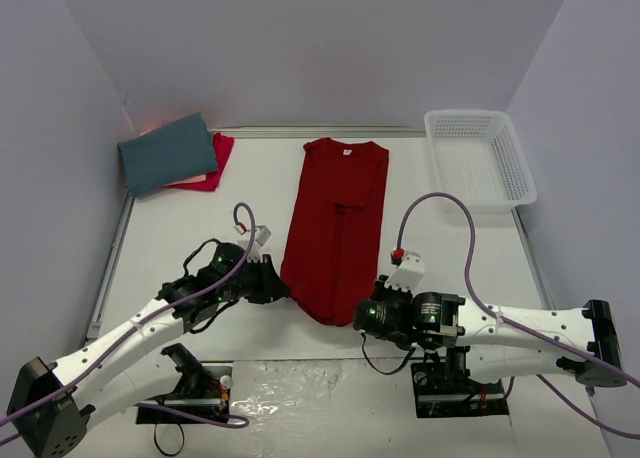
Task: Fold and stack the t-shirts
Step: Grab the bottom of the folded rectangular tshirt with both arms
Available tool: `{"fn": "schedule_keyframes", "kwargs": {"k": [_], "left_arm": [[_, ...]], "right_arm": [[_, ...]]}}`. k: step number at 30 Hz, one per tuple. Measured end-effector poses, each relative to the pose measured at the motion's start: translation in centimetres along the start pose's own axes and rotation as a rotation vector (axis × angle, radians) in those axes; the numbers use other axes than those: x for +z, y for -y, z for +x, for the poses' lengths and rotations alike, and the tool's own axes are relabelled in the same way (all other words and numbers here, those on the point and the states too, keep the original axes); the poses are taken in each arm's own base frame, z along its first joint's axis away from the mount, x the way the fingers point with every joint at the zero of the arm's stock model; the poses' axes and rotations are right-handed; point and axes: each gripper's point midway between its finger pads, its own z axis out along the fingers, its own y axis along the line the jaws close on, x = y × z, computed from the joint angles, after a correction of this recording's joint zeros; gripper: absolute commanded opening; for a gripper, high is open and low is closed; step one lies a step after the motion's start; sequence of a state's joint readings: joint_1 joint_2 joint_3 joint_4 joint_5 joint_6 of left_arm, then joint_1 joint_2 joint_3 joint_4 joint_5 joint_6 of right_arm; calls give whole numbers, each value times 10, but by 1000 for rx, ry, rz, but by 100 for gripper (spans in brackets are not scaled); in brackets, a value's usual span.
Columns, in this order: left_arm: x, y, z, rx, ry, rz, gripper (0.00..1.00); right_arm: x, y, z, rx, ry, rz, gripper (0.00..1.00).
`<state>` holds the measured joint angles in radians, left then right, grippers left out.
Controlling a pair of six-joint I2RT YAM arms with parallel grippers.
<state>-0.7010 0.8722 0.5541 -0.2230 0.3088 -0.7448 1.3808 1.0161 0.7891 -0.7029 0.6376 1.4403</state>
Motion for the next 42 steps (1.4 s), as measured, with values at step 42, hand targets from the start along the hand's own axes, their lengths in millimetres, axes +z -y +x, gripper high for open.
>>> {"fn": "schedule_keyframes", "kwargs": {"k": [42], "left_arm": [[40, -25, -93, 1, 56, -109, 2]], "right_arm": [[51, 31, -113, -21, 181, 259, 0]]}}
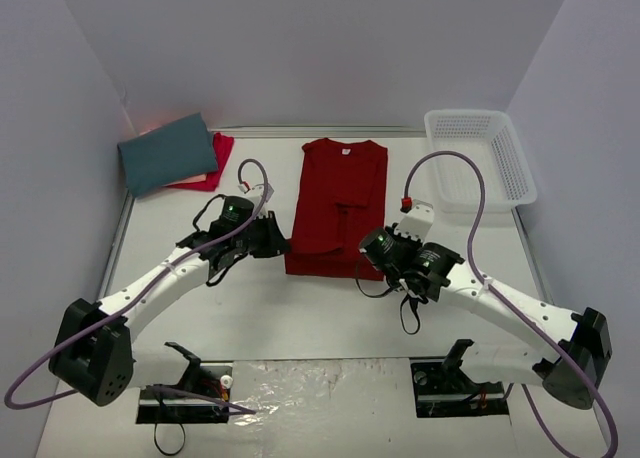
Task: Fold and stack the t-shirts
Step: Grab the bottom of the folded rectangular tshirt with both arms
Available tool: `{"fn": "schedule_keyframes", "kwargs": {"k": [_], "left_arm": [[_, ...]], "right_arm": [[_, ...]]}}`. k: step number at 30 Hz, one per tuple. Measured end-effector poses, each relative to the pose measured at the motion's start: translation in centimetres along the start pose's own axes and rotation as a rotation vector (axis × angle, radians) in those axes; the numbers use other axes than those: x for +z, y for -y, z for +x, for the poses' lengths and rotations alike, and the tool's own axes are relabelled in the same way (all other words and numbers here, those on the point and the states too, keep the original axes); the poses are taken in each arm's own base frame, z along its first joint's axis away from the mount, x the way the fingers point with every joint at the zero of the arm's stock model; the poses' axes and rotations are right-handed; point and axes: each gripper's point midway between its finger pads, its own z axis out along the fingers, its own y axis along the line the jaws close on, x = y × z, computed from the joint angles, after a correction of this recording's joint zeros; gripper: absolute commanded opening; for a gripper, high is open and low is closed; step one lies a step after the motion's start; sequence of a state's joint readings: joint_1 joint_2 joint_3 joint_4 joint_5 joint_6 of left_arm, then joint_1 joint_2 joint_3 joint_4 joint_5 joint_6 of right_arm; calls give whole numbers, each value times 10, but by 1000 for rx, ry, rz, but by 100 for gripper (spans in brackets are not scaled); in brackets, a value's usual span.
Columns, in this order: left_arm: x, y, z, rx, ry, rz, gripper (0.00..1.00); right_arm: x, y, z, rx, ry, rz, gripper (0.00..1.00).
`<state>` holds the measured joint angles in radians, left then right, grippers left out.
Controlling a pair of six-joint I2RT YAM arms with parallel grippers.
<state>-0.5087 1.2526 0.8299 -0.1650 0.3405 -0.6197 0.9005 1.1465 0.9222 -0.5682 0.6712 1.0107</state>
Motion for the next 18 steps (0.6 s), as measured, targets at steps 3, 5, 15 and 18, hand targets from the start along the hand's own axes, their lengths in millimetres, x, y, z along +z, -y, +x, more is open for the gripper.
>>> {"fn": "schedule_keyframes", "kwargs": {"k": [3, 5, 15, 18], "left_arm": [[6, -2, -8, -7, 7, -1, 2], [13, -1, -11, -3, 3, 1, 2], [28, 7, -34, 23, 16, 13, 2], [32, 10, -41, 33, 21, 16, 3]], "right_arm": [[8, 0, -4, -9, -6, 6, 0], [15, 2, -6, -17, -12, 17, 0], [51, 8, -20, -31, -35, 42, 0], [62, 8, -21, -42, -47, 47, 0]]}}
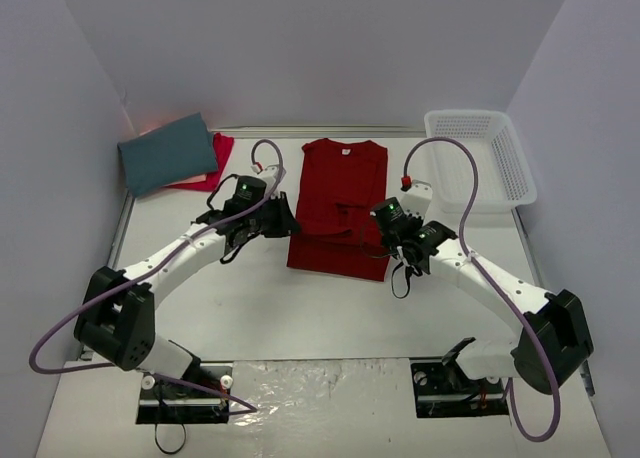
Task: Fold and stack the t-shirts
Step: Grab the bottom of the folded rectangular tshirt with both arms, then fold the folded rectangular tshirt in 1/3 of the way
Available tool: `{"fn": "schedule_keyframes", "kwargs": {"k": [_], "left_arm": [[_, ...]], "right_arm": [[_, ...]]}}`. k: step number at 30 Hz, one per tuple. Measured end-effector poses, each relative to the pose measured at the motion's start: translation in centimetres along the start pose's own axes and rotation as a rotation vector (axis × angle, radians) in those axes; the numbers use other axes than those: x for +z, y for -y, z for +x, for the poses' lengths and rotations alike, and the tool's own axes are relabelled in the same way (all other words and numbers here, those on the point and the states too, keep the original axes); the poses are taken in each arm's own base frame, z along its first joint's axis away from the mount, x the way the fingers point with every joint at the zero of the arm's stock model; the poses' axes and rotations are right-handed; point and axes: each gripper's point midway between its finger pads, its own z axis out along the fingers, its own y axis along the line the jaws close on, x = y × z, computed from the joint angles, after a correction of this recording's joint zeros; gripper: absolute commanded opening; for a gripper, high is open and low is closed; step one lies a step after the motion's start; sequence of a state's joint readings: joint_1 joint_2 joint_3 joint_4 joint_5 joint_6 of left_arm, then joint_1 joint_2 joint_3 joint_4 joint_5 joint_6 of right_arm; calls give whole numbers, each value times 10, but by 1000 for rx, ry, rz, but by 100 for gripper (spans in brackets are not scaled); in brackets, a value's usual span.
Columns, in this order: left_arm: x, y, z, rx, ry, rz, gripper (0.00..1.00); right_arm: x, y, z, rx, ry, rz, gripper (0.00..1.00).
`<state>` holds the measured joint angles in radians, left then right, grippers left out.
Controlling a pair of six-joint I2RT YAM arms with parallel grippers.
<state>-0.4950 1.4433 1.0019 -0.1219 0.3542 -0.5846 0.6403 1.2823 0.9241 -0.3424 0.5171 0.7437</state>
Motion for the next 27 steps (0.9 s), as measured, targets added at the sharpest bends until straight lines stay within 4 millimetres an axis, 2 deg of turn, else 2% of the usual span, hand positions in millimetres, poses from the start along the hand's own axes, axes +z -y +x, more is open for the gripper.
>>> {"fn": "schedule_keyframes", "kwargs": {"k": [6, 13, 27], "left_arm": [[8, 1, -9, 10, 3, -4, 2], [20, -1, -19, 28, 7, -21, 2], [36, -8, -43, 25, 27, -44, 2]], "right_arm": [[17, -2, -1, -30, -21, 2, 0], [31, -11, -18, -30, -15, -13, 0], [58, -14, -32, -39, -34, -15, 0]]}}
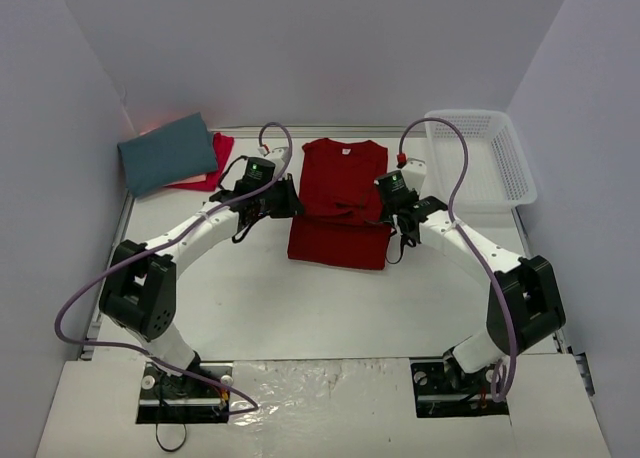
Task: Fold and stack the t-shirts
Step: Fold the folded rectangular tshirt in 1/3 of the way
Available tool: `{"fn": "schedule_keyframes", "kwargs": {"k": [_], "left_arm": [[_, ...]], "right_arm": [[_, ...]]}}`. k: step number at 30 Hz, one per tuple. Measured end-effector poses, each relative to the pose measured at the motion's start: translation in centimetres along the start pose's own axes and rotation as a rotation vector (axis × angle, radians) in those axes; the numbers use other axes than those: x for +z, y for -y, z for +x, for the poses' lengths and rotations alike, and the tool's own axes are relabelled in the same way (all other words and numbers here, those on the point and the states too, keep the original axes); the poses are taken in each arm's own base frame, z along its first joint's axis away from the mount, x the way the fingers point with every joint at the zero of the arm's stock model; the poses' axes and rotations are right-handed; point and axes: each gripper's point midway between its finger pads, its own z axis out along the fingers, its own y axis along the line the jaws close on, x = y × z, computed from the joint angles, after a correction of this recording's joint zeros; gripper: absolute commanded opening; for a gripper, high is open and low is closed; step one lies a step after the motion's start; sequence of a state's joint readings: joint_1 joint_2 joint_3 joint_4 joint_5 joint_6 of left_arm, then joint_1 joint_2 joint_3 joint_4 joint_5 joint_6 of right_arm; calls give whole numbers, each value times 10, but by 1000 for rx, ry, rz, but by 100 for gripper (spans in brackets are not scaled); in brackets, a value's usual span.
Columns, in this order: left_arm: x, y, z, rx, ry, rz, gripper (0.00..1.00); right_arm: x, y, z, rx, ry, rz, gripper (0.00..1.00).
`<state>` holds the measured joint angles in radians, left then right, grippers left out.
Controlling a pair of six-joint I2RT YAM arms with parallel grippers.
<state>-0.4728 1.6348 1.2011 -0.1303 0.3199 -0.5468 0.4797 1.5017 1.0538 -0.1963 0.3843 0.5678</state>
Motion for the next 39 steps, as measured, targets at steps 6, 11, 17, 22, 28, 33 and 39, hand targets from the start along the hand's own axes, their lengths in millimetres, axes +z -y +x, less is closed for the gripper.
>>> {"fn": "schedule_keyframes", "kwargs": {"k": [6, 11, 17, 22, 28, 33, 39], "left_arm": [[10, -7, -5, 3, -5, -12, 2], [18, -14, -4, -4, -19, -20, 2], [30, -19, -2, -9, -40, -19, 3], [36, -26, -1, -19, -51, -24, 2], [43, -31, -5, -28, -56, -19, 2], [50, -33, -12, -31, -50, -9, 2], [61, -38, -11, -38, -63, -6, 2]], "right_arm": [[12, -6, -10, -5, 0, -6, 0], [22, -9, -12, -12, -10, -8, 0], [35, -10, -9, -23, -28, 0, 0], [43, -12, -7, -28, -37, 0, 0], [56, -12, -4, -40, -55, 6, 0], [65, -15, -5, -44, -62, 5, 0], [71, -12, -7, -45, -68, 8, 0]]}}
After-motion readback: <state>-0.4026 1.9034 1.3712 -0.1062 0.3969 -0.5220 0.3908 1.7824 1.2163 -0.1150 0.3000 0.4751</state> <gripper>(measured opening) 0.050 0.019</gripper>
